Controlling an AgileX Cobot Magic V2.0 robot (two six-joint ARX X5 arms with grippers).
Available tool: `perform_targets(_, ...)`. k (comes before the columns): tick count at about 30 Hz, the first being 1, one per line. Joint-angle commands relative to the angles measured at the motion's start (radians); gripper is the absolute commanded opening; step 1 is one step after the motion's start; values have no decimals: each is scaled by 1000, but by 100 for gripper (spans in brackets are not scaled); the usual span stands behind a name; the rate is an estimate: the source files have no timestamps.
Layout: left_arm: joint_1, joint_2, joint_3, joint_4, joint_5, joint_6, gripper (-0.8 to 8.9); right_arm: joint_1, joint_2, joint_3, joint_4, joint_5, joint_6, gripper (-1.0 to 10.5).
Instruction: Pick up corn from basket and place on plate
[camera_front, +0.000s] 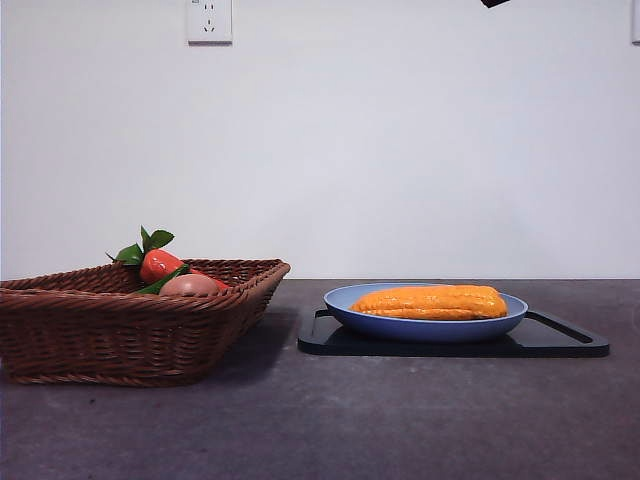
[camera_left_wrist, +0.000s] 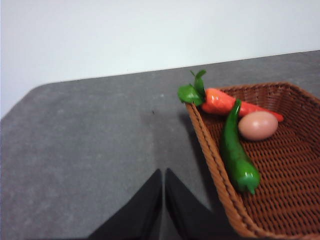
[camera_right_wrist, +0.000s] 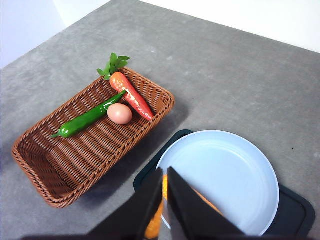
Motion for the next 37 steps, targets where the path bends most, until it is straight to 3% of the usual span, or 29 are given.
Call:
perform_targets(1, 2, -23, -24, 6, -3, -30, 8, 2, 11, 11, 10, -2, -7, 2)
perform_targets(10, 2, -60, -64, -72, -3, -41, 8, 2, 11, 11, 11, -2, -7, 2)
perform_targets(37, 2, -58, -64, -67, -3, -56, 8, 2, 11, 11, 10, -2, -7, 2)
